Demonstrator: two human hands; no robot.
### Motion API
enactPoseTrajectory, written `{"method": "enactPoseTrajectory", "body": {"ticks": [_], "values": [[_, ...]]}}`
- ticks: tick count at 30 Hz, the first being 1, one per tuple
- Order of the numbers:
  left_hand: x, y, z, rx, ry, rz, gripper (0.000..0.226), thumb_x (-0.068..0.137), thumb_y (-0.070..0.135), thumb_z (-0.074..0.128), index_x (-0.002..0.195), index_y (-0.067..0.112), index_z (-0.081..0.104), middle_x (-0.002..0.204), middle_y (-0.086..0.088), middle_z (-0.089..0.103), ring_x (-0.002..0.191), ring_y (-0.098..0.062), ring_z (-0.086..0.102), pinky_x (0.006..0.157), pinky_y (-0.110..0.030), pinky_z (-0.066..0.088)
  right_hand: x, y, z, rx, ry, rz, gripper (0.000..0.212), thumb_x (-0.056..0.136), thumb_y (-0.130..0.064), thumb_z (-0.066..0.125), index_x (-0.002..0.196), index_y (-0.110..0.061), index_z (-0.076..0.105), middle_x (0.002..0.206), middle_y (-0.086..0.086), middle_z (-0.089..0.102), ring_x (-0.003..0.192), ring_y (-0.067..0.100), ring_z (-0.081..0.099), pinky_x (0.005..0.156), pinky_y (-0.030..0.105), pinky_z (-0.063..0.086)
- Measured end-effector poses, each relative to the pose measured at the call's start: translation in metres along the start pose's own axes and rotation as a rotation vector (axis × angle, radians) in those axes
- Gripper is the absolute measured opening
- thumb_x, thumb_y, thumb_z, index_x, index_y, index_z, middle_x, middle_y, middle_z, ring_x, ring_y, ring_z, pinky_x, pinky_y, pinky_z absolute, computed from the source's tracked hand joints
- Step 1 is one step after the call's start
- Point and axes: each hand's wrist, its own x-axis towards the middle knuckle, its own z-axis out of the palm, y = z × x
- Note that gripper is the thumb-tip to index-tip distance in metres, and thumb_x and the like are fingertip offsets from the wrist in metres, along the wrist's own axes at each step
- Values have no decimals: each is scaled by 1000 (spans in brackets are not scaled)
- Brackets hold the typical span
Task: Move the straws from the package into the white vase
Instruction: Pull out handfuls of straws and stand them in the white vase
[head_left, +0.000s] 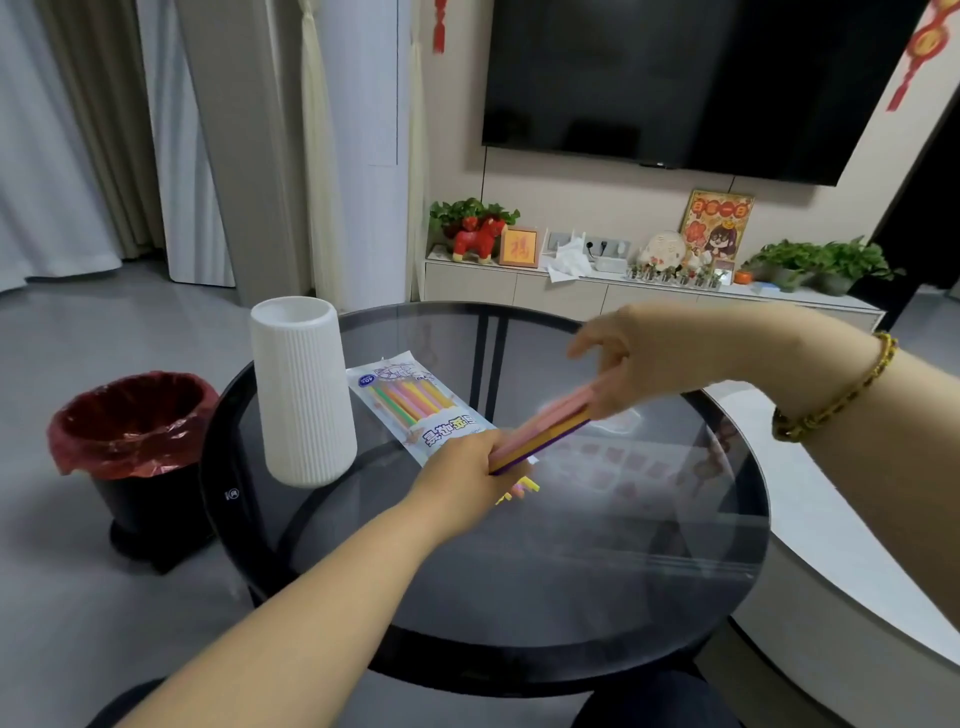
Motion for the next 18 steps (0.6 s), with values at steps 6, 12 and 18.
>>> {"method": "enactPoseTrajectory", "body": {"ticks": [6, 12, 18], "values": [[5, -8, -9, -353, 176, -139, 29, 82, 23, 57, 54, 24, 48, 34, 11, 43, 36, -2, 43, 38, -9, 41, 27, -5, 25, 1306, 770, -164, 75, 79, -27, 64, 141, -19, 22, 117, -3, 49, 107, 14, 56, 93, 25, 50], [6, -11, -15, -314, 104, -171, 32, 81, 22, 58, 50, 24, 50, 32, 11, 49, 34, 0, 49, 39, -5, 41, 65, -53, 77, 1413, 305, -308, 17, 78, -20, 65, 91, -30, 61, 73, -8, 72, 71, 5, 69, 70, 21, 58], [9, -21, -21, -220, 130, -171, 29, 76, 20, 64, 53, 28, 48, 48, 8, 54, 47, -4, 53, 48, -11, 43, 84, -71, 82, 1395, 450, -288, 25, 81, -11, 59, 58, -22, 57, 37, -7, 55, 40, 5, 54, 46, 14, 48]]}}
